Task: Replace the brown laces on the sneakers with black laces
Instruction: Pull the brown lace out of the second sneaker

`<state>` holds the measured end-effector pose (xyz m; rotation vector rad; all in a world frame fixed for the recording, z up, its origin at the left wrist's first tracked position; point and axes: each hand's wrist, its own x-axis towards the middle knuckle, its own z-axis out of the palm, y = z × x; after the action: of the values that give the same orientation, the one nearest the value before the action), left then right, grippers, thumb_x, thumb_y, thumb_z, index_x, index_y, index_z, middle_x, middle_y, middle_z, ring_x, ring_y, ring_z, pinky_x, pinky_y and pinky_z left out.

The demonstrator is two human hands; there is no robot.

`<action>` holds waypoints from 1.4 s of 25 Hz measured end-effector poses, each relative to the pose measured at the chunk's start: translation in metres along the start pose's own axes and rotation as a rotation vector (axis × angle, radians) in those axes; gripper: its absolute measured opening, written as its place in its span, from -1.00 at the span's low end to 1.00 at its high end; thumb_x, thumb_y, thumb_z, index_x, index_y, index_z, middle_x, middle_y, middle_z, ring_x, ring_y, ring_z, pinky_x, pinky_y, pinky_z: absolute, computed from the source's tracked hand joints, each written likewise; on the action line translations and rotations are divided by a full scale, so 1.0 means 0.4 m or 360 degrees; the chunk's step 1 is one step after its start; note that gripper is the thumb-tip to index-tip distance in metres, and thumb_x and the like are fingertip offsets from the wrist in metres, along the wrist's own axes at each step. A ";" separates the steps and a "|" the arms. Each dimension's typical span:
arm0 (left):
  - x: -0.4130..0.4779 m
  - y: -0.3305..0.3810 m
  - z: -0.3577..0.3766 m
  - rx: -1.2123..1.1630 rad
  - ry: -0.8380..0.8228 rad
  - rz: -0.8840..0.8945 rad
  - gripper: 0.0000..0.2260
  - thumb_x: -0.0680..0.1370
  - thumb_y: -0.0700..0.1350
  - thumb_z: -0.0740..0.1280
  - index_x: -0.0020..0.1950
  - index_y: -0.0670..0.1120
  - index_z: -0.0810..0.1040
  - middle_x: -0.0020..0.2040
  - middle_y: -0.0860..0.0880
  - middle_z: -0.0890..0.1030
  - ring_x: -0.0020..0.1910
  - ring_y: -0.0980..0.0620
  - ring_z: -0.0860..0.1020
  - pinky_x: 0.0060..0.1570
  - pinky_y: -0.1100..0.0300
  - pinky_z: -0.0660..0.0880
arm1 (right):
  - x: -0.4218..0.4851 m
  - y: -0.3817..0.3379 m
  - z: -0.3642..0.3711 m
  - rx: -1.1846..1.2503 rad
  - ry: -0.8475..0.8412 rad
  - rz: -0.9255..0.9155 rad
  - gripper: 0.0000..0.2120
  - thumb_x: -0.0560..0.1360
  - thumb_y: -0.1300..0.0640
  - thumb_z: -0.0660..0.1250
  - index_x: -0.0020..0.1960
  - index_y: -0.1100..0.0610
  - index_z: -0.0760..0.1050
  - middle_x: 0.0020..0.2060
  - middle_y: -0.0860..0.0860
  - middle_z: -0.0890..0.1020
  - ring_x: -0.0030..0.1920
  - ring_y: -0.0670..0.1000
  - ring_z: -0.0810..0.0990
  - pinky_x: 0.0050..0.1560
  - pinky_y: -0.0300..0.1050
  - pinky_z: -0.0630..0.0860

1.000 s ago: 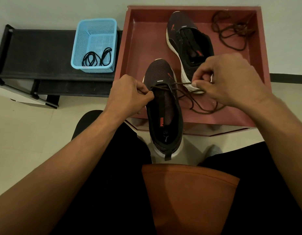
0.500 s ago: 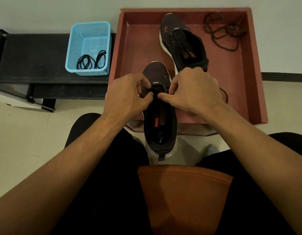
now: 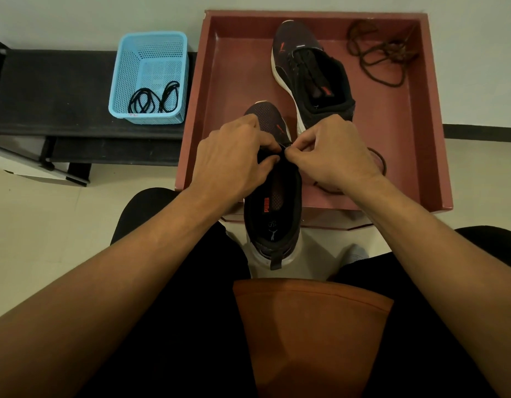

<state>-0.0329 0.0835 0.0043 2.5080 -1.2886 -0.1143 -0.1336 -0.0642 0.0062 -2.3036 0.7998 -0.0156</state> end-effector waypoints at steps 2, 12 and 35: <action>0.006 -0.002 0.005 -0.0027 -0.0008 -0.0079 -0.83 0.55 0.17 0.46 0.11 0.23 0.70 -0.08 0.14 0.44 -0.08 0.04 0.50 -0.20 0.07 0.46 | -0.001 0.001 0.002 0.0004 0.0004 -0.0005 -0.89 0.50 0.01 0.46 -0.18 -0.06 0.72 -0.37 -0.18 0.65 -0.23 -0.12 0.67 -0.07 -0.02 0.68; -0.007 -0.131 -0.027 -0.0413 0.0120 -0.0777 -0.90 0.58 -0.04 0.44 -0.10 0.14 0.59 -0.29 0.18 0.50 -0.24 0.15 0.50 -0.03 0.03 0.55 | -0.001 0.008 0.002 -0.0009 0.0081 -0.0089 -0.88 0.49 0.03 0.48 -0.21 -0.03 0.74 -0.43 -0.22 0.62 -0.31 -0.17 0.64 -0.15 -0.12 0.64; -0.018 -0.089 -0.018 -0.0103 0.0253 -0.0651 -0.92 0.56 0.04 0.46 0.00 0.07 0.66 -0.09 0.10 0.57 -0.07 0.02 0.58 -0.12 0.05 0.50 | 0.008 0.009 0.001 -0.0063 0.0043 -0.0171 -0.88 0.52 0.06 0.47 -0.16 0.02 0.75 -0.47 -0.24 0.54 -0.36 -0.20 0.58 -0.21 -0.28 0.49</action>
<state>-0.0077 0.1102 -0.0008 2.6273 -0.6891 -0.0461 -0.1329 -0.0677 0.0031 -2.3864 0.6944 -0.0797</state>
